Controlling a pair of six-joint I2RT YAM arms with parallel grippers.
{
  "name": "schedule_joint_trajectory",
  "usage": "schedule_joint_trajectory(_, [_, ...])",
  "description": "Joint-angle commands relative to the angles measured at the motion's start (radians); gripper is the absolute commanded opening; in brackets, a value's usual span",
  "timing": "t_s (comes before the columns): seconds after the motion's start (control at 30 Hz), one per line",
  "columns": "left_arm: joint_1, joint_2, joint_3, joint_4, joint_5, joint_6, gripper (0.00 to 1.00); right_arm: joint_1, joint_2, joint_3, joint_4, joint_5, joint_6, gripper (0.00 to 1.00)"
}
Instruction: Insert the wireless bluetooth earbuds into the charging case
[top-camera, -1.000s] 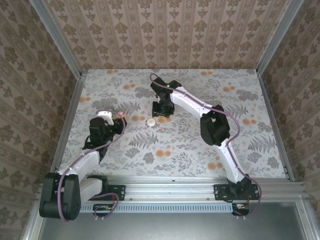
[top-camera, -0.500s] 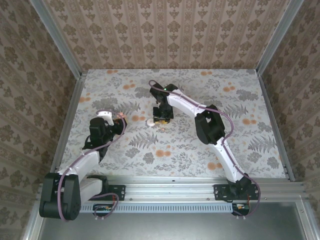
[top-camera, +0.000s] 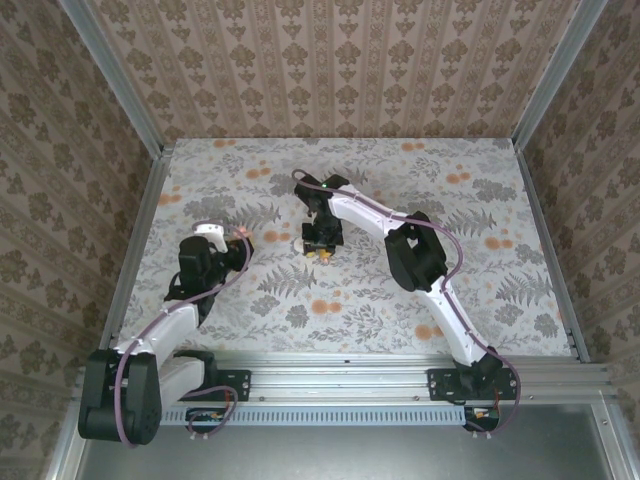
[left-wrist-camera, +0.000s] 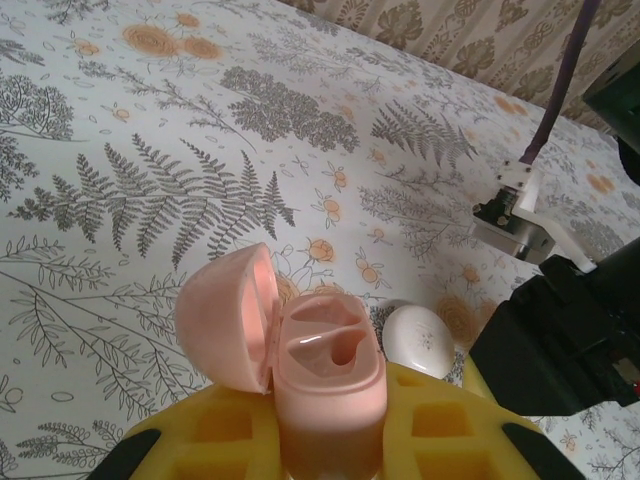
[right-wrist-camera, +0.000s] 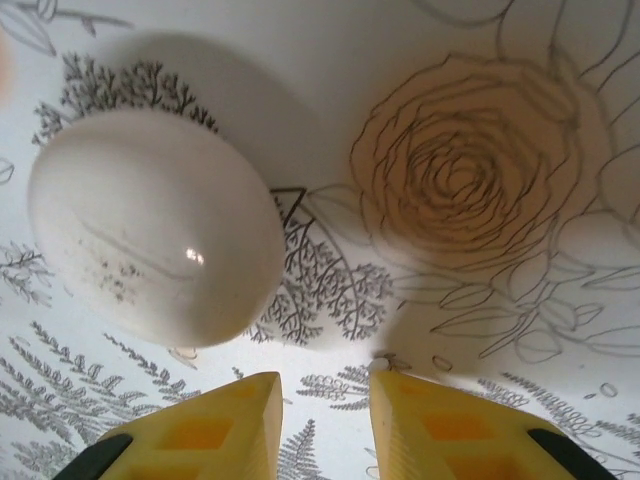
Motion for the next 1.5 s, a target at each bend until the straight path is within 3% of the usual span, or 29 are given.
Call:
schedule_joint_trajectory(0.0, [0.01, -0.013, -0.01, 0.004, 0.002, 0.007, 0.09, 0.01, -0.02, -0.055, -0.054, -0.023, -0.009, 0.31])
schedule_joint_trajectory(0.47, [0.011, 0.007, -0.002, 0.015, 0.013, 0.004, 0.09, 0.05, -0.09, -0.077, -0.118, -0.025, -0.081, 0.31])
schedule_joint_trajectory(0.63, [0.011, 0.014, 0.003, 0.019, 0.01, 0.003, 0.08, 0.049, -0.147, -0.084, -0.091, 0.034, 0.043, 0.33])
schedule_joint_trajectory(0.87, [0.013, 0.008, 0.01, 0.015, -0.003, 0.004, 0.08, 0.044, -0.109, -0.084, -0.037, 0.059, 0.233, 0.34])
schedule_joint_trajectory(1.47, [0.018, -0.001, 0.005, 0.016, -0.01, 0.009, 0.08, 0.041, -0.047, -0.139, 0.099, 0.033, 0.329, 0.35])
